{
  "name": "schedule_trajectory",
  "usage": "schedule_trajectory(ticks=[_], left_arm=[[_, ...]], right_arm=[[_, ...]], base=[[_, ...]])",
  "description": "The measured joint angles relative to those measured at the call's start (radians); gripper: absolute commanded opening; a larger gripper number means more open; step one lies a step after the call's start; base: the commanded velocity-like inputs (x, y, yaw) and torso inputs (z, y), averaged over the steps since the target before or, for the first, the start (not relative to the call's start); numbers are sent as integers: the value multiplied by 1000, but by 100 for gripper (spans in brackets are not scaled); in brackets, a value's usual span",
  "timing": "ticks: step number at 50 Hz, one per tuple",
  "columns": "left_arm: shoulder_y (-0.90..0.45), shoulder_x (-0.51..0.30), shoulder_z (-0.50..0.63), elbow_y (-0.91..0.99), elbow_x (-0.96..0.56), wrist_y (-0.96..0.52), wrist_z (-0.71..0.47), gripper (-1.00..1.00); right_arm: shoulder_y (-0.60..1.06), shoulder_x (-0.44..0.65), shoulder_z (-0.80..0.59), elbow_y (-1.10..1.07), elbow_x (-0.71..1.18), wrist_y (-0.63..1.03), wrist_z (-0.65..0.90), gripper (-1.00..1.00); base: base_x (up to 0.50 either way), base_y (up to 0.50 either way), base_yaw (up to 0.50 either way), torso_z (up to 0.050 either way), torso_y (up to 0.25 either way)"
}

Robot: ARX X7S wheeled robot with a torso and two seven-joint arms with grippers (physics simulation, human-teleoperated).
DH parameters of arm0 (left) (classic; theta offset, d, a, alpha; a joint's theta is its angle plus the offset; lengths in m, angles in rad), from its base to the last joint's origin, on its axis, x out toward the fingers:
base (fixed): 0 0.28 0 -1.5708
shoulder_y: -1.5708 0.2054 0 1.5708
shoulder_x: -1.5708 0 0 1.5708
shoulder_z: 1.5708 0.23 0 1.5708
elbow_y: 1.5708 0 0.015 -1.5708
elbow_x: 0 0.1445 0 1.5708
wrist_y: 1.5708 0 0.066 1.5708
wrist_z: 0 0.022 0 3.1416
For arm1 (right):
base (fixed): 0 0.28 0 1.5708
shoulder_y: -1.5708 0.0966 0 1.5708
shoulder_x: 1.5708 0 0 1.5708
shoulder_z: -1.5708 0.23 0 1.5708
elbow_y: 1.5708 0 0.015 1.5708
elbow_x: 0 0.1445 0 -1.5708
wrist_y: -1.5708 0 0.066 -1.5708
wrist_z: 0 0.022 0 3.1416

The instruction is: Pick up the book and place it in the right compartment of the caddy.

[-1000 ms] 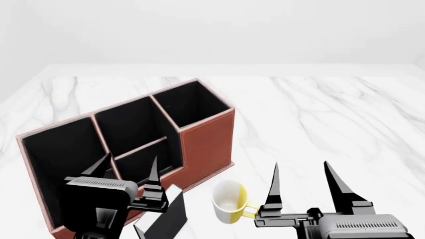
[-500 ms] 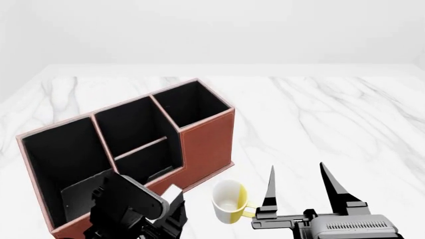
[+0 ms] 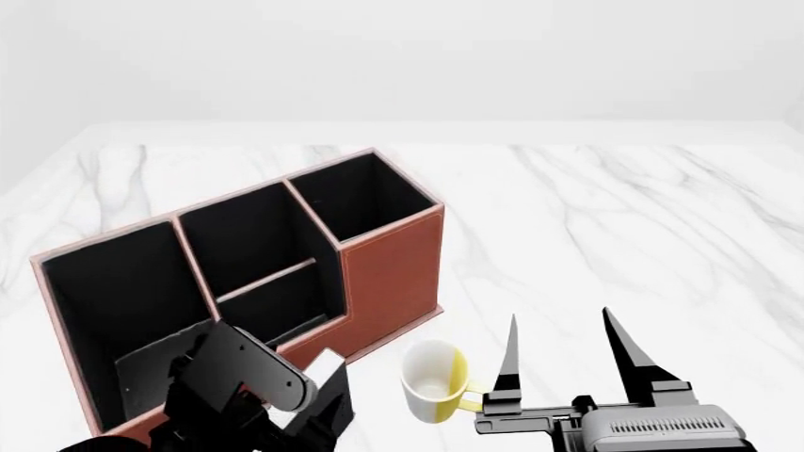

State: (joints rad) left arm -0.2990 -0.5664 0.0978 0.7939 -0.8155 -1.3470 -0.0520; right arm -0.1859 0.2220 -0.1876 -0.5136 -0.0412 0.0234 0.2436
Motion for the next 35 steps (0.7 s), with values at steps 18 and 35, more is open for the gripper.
schedule_trajectory(ticks=[18, 35], left_arm=[[-36, 9, 67, -94, -13, -48, 3, 100], [-88, 46, 134, -251, 22, -75, -30, 100]], right_arm=[[3, 11, -12, 6, -1, 3, 12, 100], [7, 20, -25, 14, -2, 3, 21, 100]], base=[[0, 0, 0, 0, 0], [0, 0, 0, 0, 0]])
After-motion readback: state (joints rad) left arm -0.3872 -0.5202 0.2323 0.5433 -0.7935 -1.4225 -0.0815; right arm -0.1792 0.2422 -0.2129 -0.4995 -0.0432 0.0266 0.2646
